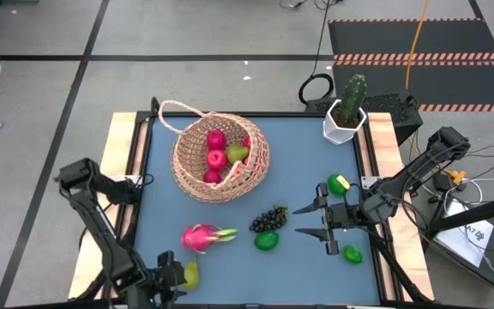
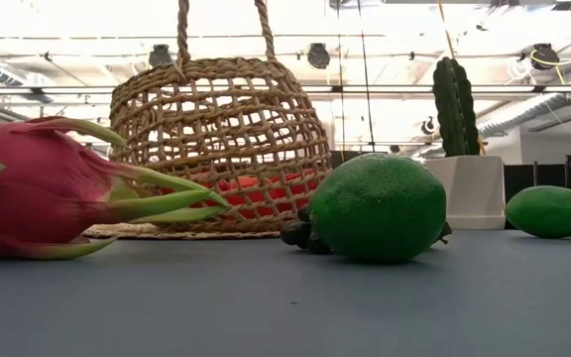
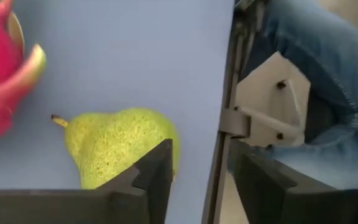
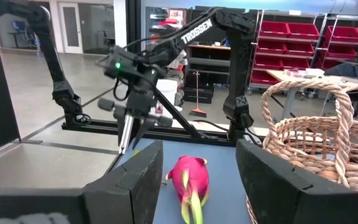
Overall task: Build produce basket
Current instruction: Put the green pear into the basket
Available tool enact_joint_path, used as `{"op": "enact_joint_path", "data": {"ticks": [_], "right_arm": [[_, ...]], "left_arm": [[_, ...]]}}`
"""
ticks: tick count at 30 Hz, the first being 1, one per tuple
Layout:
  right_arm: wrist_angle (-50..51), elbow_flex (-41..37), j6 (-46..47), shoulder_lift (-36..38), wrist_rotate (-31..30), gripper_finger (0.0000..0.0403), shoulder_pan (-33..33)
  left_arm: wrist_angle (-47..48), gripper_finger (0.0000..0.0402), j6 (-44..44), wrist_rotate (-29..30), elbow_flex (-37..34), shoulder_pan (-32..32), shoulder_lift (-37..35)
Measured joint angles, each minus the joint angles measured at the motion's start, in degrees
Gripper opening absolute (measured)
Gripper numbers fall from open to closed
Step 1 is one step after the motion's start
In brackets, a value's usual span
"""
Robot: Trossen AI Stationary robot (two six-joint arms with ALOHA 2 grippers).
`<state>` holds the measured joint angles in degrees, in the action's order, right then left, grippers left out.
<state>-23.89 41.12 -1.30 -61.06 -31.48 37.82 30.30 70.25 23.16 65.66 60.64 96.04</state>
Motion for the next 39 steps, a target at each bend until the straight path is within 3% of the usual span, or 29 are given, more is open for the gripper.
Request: {"op": "enact_joint_path", "data": {"ticks": [8, 13, 19, 23, 29, 33, 39], "right_arm": [[-1.70, 0.02, -0.97, 0.00, 0.00, 0.0196, 0.00], [-2.45, 0.02, -1.69, 0.04, 0.00, 0.0196, 0.00], [-2.62, 0.02, -2.44, 0.04, 0.00, 0.0196, 0.00], [-2.59, 0.02, -2.45, 0.04, 0.00, 0.0196, 0.00], [-2.48, 0.02, -2.62, 0.04, 0.00, 0.0196, 0.00], [-2.45, 0.02, -2.56, 0.04, 0.00, 0.0196, 0.00], [-3.20, 0.36, 3.94, -3.10, 0.02, 0.0196, -0.97]], "left_arm": [[0.71, 0.0092, 2.61, -5.69, 0.01, 0.79, 2.87], [7.02, 0.0071, 8.29, -8.33, 0.00, 1.78, 3.00], [19.67, 0.0061, 13.19, -8.60, 0.01, 2.54, 2.70], [26.65, 0.0062, 14.41, -12.47, 0.01, 2.20, 2.65], [29.12, 0.0062, 15.44, -15.56, 0.08, 1.46, -1.36], [29.05, 0.0062, 15.40, -12.19, 2.37, 0.57, -5.32], [24.62, 0.0063, 4.34, 0.91, 8.56, -0.47, -6.19]]}}
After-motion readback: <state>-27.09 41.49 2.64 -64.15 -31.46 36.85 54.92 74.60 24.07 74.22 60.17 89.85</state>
